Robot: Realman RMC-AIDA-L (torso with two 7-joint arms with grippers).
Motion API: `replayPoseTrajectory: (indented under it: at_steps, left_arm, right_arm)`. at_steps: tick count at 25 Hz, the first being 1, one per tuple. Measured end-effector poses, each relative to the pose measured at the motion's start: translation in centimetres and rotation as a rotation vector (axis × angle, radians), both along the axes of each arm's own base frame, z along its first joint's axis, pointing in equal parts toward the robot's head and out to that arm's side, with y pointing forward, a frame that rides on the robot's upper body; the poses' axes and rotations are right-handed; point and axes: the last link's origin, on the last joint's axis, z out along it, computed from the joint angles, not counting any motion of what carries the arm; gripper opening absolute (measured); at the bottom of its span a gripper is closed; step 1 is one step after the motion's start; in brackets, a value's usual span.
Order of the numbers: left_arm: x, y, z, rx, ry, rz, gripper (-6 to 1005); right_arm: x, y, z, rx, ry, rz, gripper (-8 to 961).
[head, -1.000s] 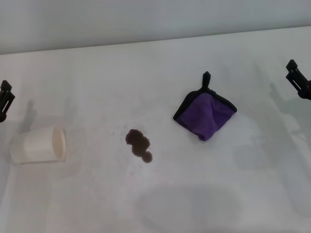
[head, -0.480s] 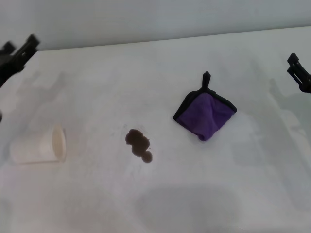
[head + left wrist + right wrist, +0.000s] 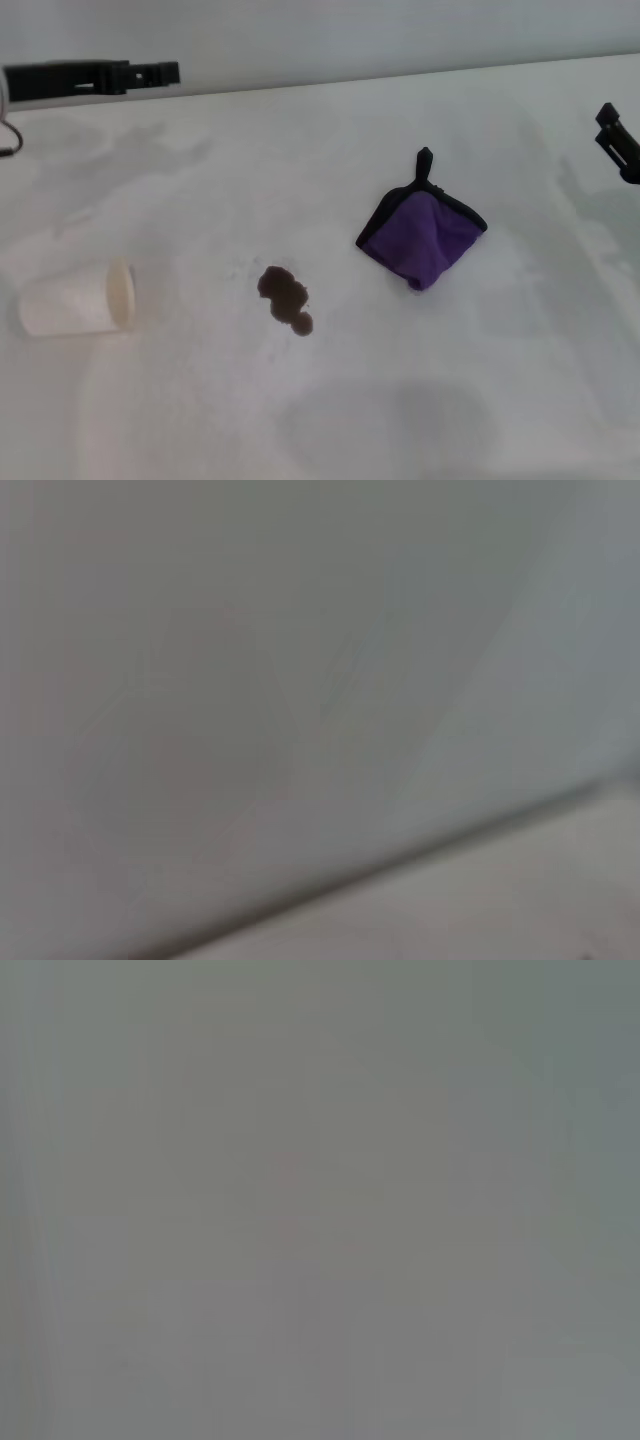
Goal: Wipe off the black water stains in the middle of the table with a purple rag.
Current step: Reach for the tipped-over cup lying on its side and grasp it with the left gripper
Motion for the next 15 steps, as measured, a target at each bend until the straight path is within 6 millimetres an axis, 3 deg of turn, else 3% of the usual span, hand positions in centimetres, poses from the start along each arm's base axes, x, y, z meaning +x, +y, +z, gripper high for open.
replayPoseTrajectory:
  at_steps: [5, 9, 15]
  left_arm:
    - [2.7, 0.7, 2.4, -0.155, 0.295, -0.124, 876]
    - [4.4, 0.1, 4.6, -0.263, 0.466, -0.196, 876]
    - [7.0, -2.0, 4.9, -0.434, 0.561, -0.258, 876]
  right_arm:
    - [0.2, 0.3, 0.7, 0.012, 0.004, -0.002, 870]
    - [0.6, 0.7, 1.2, 0.011, 0.03, -0.02, 870]
    - [0.7, 0.9, 1.5, 0.013, 0.025, -0.023, 870]
